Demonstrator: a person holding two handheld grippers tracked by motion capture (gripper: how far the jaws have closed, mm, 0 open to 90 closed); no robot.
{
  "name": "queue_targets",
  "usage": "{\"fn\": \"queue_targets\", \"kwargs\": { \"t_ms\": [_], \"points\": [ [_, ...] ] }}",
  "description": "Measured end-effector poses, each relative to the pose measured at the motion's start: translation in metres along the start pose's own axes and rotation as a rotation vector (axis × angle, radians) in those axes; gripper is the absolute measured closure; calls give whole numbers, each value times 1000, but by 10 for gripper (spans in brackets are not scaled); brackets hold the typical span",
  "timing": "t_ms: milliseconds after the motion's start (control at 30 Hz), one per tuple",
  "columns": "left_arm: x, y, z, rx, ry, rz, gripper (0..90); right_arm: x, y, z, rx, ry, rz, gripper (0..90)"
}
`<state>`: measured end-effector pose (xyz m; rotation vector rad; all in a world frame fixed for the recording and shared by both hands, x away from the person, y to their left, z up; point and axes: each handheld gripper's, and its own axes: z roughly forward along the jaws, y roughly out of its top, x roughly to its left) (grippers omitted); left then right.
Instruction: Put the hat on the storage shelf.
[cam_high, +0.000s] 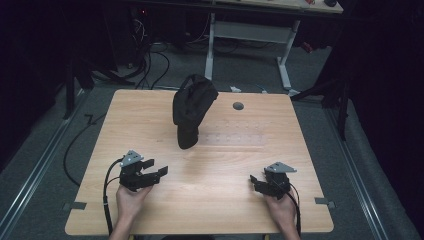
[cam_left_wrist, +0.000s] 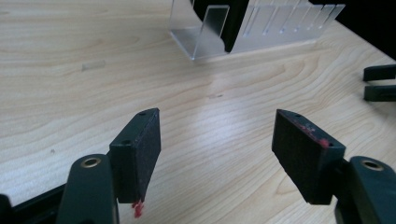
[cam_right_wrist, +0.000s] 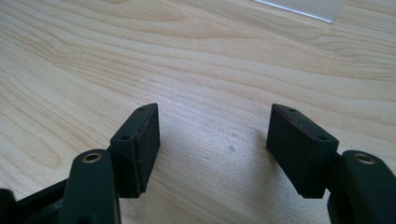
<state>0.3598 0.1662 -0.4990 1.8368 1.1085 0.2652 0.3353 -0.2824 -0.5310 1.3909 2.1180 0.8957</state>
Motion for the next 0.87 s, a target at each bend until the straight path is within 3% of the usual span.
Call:
{"fn": "queue_targets", "kwargs": {
  "t_ms": [267,600,700,867],
  "points": [
    [2,-15,10,43,65,28,326,0,0,0,0,0,0,351],
    [-1,-29,25,122,202,126,321,0,0,0,0,0,1,351],
    [-3,-29,26,134,215,150,309,0,0,0,0,0,1,350],
    [-3,-29,27,137,213,146,291,0,0,0,0,0,1,351]
  ]
}}
